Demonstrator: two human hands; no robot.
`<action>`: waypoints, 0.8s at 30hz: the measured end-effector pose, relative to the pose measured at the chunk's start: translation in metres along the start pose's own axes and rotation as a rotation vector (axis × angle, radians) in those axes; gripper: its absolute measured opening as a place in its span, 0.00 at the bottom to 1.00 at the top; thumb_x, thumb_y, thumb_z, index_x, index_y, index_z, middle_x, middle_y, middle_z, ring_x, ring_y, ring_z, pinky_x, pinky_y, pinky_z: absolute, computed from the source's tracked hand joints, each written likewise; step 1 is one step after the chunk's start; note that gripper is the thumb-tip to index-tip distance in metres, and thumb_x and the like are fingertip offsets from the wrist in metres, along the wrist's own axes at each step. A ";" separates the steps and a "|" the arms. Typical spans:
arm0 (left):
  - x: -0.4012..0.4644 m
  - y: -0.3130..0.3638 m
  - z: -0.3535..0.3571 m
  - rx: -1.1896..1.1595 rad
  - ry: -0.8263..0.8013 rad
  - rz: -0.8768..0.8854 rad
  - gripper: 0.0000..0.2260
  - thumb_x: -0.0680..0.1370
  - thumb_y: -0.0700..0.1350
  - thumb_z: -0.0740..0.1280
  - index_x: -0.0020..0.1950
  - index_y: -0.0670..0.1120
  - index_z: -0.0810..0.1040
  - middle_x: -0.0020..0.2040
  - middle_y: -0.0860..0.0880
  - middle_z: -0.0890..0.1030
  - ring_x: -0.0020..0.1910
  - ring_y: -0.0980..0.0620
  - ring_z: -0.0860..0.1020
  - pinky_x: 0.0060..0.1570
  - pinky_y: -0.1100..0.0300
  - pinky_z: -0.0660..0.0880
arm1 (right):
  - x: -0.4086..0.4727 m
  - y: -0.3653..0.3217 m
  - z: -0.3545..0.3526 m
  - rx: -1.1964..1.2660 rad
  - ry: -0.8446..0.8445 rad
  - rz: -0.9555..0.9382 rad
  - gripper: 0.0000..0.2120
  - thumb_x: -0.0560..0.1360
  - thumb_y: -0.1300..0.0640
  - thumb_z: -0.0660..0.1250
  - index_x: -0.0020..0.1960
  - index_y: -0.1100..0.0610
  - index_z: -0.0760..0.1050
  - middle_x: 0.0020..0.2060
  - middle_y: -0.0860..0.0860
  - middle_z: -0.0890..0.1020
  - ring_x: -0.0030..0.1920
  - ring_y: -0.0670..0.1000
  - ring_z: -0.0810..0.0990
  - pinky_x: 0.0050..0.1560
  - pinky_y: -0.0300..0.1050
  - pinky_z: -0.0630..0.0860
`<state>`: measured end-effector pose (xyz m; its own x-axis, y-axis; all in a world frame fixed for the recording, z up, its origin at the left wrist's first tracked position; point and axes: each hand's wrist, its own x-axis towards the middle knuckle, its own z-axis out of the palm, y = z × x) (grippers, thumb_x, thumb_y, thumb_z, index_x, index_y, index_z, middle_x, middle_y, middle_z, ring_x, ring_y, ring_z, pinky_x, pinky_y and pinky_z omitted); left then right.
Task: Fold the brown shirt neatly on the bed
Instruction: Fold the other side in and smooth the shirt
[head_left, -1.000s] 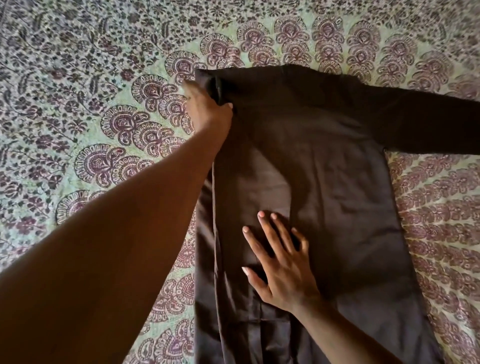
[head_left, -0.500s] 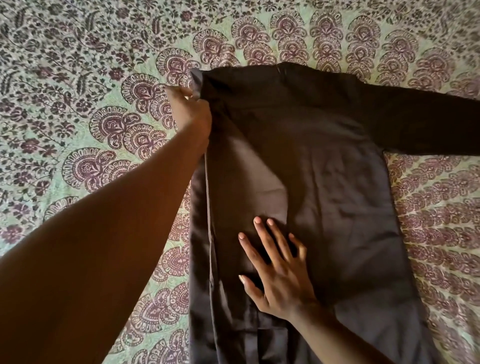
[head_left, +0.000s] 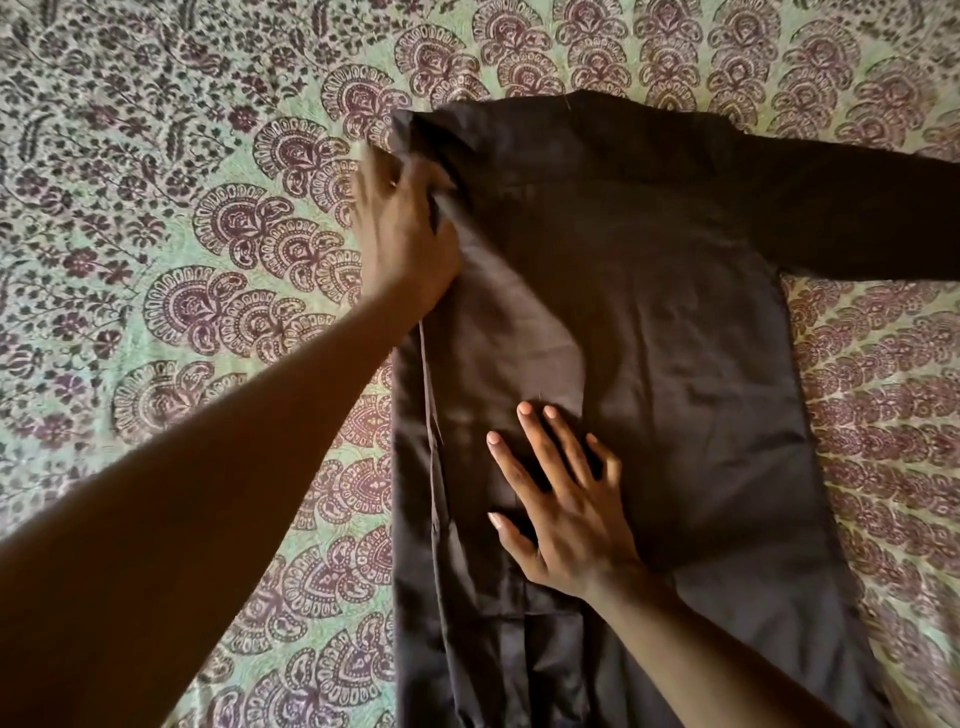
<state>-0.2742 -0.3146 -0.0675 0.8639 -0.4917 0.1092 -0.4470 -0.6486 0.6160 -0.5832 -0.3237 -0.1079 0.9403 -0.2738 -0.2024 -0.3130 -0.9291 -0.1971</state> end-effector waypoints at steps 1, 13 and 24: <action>-0.018 0.000 -0.003 0.015 -0.112 0.098 0.16 0.72 0.43 0.68 0.60 0.49 0.78 0.63 0.43 0.73 0.63 0.42 0.72 0.63 0.47 0.73 | 0.000 0.000 0.000 0.005 0.000 0.003 0.38 0.78 0.34 0.60 0.83 0.42 0.54 0.84 0.52 0.50 0.84 0.55 0.50 0.72 0.65 0.63; -0.046 -0.013 -0.007 0.212 -0.525 0.188 0.34 0.74 0.51 0.76 0.78 0.52 0.68 0.77 0.48 0.62 0.75 0.42 0.60 0.75 0.44 0.61 | 0.018 0.015 -0.018 0.046 0.156 -0.097 0.33 0.81 0.29 0.54 0.74 0.49 0.74 0.79 0.54 0.67 0.75 0.55 0.72 0.67 0.61 0.68; -0.016 -0.015 -0.002 0.455 -0.640 0.136 0.50 0.70 0.59 0.77 0.83 0.56 0.51 0.85 0.50 0.44 0.83 0.47 0.47 0.76 0.30 0.51 | 0.121 0.058 -0.053 -0.070 0.052 0.021 0.36 0.79 0.32 0.47 0.78 0.52 0.68 0.81 0.48 0.63 0.79 0.53 0.65 0.67 0.61 0.73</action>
<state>-0.2806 -0.2953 -0.0768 0.5560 -0.7319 -0.3939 -0.7090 -0.6650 0.2350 -0.4806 -0.4239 -0.0925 0.9399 -0.3041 -0.1552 -0.3241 -0.9377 -0.1254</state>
